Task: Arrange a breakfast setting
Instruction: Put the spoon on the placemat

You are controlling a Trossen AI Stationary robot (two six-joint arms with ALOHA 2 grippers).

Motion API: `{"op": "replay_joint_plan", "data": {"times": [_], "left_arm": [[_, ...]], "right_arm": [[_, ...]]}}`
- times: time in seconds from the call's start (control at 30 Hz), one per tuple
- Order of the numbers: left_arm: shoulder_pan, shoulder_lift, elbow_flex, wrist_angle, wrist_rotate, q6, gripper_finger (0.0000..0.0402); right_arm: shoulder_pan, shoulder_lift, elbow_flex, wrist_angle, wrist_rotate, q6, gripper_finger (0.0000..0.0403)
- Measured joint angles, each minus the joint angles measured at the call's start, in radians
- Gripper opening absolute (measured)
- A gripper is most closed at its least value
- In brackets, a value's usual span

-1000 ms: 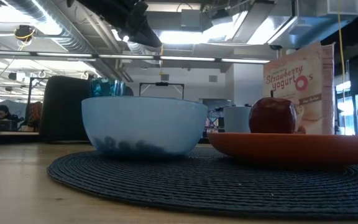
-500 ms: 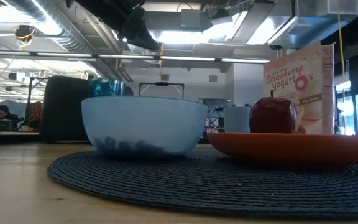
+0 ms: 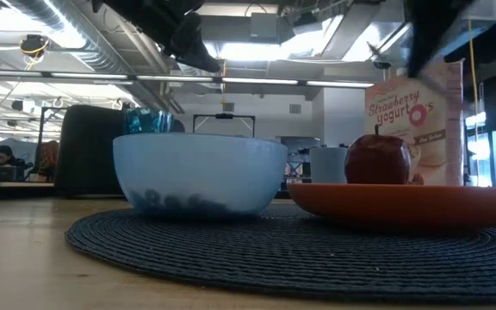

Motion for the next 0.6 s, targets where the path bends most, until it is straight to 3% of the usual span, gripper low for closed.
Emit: {"op": "replay_joint_plan", "data": {"times": [0.17,0.3,0.43,0.6], "left_arm": [[0.000,0.000,0.000,0.000,0.000,0.000,0.0096],[0.000,0.000,0.000,-0.012,-0.002,0.007,0.0096],[0.000,0.000,0.000,-0.028,-0.010,0.008,0.0096],[0.000,0.000,0.000,-0.063,-0.014,0.009,0.0096]], "right_arm": [[-0.212,0.000,0.000,0.138,0.022,-0.243,0.0032],[-0.328,0.008,0.000,0.363,-0.049,-0.391,0.0032],[-0.382,0.039,0.001,0.559,-0.141,-0.449,0.0032],[-0.377,0.078,0.001,0.611,-0.175,-0.439,0.0032]]}}
